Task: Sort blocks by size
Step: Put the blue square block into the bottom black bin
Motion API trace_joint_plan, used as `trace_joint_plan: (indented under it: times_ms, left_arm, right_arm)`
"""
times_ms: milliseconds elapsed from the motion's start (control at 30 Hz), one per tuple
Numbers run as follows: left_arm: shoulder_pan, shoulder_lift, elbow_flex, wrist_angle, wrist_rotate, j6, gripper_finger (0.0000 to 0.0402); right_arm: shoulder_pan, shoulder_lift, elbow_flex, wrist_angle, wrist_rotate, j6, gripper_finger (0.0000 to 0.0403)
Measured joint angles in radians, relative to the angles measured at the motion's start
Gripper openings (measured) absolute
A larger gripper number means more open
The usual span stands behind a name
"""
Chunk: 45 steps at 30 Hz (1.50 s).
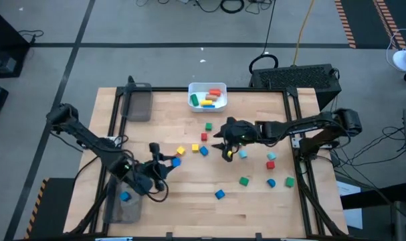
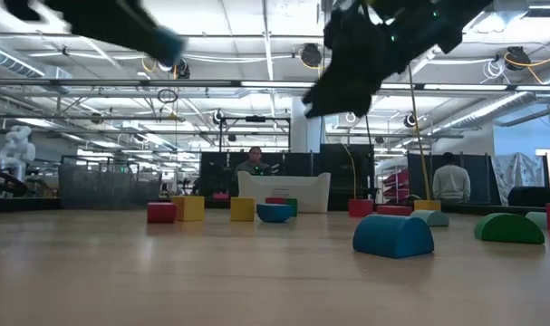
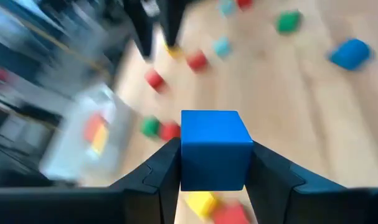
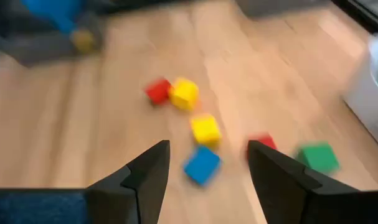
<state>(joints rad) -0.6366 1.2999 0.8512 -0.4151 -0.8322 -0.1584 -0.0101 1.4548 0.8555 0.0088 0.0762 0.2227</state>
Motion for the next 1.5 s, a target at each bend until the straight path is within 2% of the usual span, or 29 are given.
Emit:
trace_joint_plan:
  times_ms: [167,300,400,633,733,967,1133,1200,1367,1500]
  left_arm:
    - [-0.028,-0.024,0.093,-0.372,0.157,-0.33,0.015]
    - [-0.039,-0.024,0.151,-0.608,0.347,-0.546,0.015]
    - [-0.048,-0.023,0.161,-0.687,0.485,-0.663,0.015]
    - [-0.121,-0.023,0.16,-0.793,0.684,-0.864,0.015]
    - [-0.165,-0.022,0.16,-0.809,0.732,-0.935,0.015]
    - [-0.248,-0.019,0.159,-0.798,0.763,-1.069,0.015]
    - [-0.302,0.008,0.156,-0.795,0.789,-1.145,0.015]
    - [-0.321,0.027,0.156,-0.795,0.807,-1.145,0.015]
    - [-0.336,0.066,0.156,-0.796,0.814,-1.144,0.0151]
    - [-0.333,0.085,0.156,-0.794,0.813,-1.115,0.0158]
  right_arm:
    - [0.0,0.022,0.0,-0.112,0.011,-0.006,0.0203]
    - [0.0,0.046,0.0,-0.169,0.01,-0.011,0.0203]
    - [0.0,0.057,0.0,-0.22,0.008,-0.01,0.0203]
    - [-0.005,0.06,0.0,-0.32,0.054,-0.066,0.0203]
    - [-0.01,0.06,0.0,-0.365,0.084,-0.017,0.0203]
    - [-0.012,0.06,0.0,-0.415,0.097,0.024,0.0203]
    - [-0.012,0.06,0.0,-0.443,0.257,0.026,0.0203]
    - [-0.015,0.06,0.0,-0.464,0.285,0.024,0.0203]
    - [-0.022,0.06,0.0,-0.512,0.283,0.015,0.0203]
    - [-0.022,0.06,0.0,-0.522,0.257,-0.051,0.0203]
